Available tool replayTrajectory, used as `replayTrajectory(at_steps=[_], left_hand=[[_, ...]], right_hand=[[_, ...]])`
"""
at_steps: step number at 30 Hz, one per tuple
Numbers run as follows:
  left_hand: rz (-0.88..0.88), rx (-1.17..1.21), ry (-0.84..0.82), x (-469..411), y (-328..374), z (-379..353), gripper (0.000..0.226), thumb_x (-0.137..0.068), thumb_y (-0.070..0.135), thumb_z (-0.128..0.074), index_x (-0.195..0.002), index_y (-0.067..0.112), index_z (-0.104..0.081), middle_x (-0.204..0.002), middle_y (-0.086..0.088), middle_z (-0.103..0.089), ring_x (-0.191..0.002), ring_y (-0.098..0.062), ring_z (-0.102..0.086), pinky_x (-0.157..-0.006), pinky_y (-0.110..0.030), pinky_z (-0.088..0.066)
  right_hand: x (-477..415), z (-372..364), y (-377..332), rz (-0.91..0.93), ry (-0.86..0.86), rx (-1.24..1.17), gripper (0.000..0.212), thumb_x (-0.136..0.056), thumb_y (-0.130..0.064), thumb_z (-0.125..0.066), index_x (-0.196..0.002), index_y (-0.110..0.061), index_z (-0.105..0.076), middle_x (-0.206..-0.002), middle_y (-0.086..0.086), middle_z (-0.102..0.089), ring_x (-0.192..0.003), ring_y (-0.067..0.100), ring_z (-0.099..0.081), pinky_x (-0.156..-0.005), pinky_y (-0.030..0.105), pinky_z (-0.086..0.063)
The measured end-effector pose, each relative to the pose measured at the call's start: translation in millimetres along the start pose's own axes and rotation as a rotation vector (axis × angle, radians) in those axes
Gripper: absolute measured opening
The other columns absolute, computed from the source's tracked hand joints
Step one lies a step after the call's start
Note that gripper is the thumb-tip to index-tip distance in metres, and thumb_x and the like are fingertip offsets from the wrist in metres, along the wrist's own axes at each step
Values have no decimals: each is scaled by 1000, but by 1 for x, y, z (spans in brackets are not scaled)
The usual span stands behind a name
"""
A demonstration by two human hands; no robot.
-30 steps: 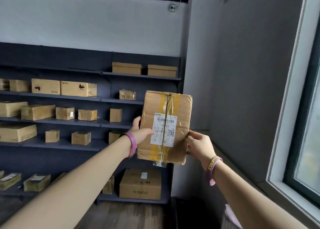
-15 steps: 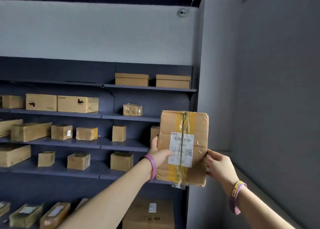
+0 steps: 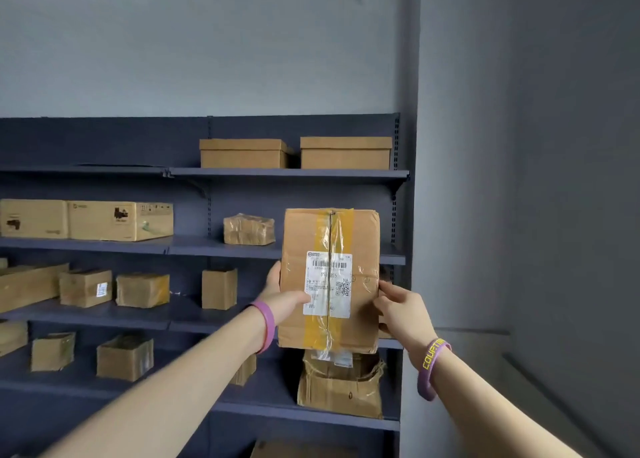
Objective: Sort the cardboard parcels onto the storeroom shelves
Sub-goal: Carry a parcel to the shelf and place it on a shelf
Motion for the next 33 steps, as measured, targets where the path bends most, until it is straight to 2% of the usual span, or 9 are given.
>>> replayTrajectory(at_steps=[2, 6, 11, 14, 19, 24, 26, 29, 33], left_hand=[[-5, -8, 8, -32, -2, -1, 85, -81, 2, -64, -148, 31, -21, -132, -3, -53, -120, -27, -52, -105, -50, -41], [-32, -19, -6, -93, -6, -6, 86, -81, 2, -65, -149, 31, -21, -138, -3, -50, -125, -27, -49, -106, -50, -39], [-65, -28, 1, -162, -14, -8, 80, -83, 2, -63, -148, 30, -26, -135, 0, -52, -123, -24, -50, -106, -48, -39], [-91, -42, 9, -208, -15, -8, 78, -84, 6, -62, -148, 31, -25, -139, 0, -49, -126, -25, -48, -107, -48, -39], [-116, -56, -45, -300, -16, -9, 76, -84, 6, -62, -148, 28, -27, -143, -2, -47, -128, -28, -47, -107, -49, -39], [-86, -92, -107, -388, -19, -9, 66, -86, 11, -61, -144, 27, -34, -141, 1, -50, -122, -21, -50, -99, -40, -41], [-66, -74, -91, -420, -23, -9, 66, -85, 12, -63, -142, 25, -33, -140, -1, -50, -117, -22, -52, -93, -37, -43], [-4, -37, -70, -461, -32, -15, 88, -80, 10, -66, -151, 25, -16, -142, -8, -47, -122, -28, -50, -103, -43, -42], [-61, -38, -56, -497, -44, -31, 73, -81, 12, -66, -144, 28, -33, -123, 2, -50, -90, -14, -54, -68, -23, -44]], right_hand=[[-31, -7, 9, 6, -12, 1, 40, -92, -9, -47, -88, -42, -68, -92, -9, -70, -104, 31, -64, -96, 51, -52], [-93, -18, 26, 31, 18, -17, 38, -94, -8, -47, -120, -27, -67, -89, -16, -68, -104, 30, -65, -96, 53, -51], [-161, -35, 43, 40, 50, 12, 43, -94, -6, -44, -90, -41, -70, -87, -9, -70, -103, 36, -64, -92, 57, -52], [-203, -43, 50, 61, 96, 9, 38, -94, -8, -45, -106, -33, -72, -86, -12, -70, -103, 35, -65, -93, 56, -52], [-281, -60, 55, 77, 163, 59, 46, -95, -9, -43, -73, -40, -69, -89, -8, -70, -100, 33, -65, -90, 56, -54], [-358, -81, 59, 112, 177, 114, 26, -98, -19, -48, -114, -28, -66, -103, -4, -70, -104, 27, -64, -95, 51, -53], [-383, -87, 63, 129, 179, 153, 35, -96, -21, -53, -130, -22, -59, -115, -4, -68, -108, 21, -62, -99, 44, -51], [-417, -92, 67, 143, 172, 171, 44, -91, -21, -59, -135, -23, -53, -124, -7, -63, -109, 16, -60, -102, 36, -47], [-459, -93, 85, 122, 218, 180, 41, -92, -24, -60, -133, -22, -56, -132, -2, -62, -127, 21, -52, -113, 41, -37]])
Point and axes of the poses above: each hand's wrist, its own x-axis away from the middle knuckle, its own z-axis out of the back of the hand, y = z × x, the point moved 4 cm from there along -x, towards the middle knuckle
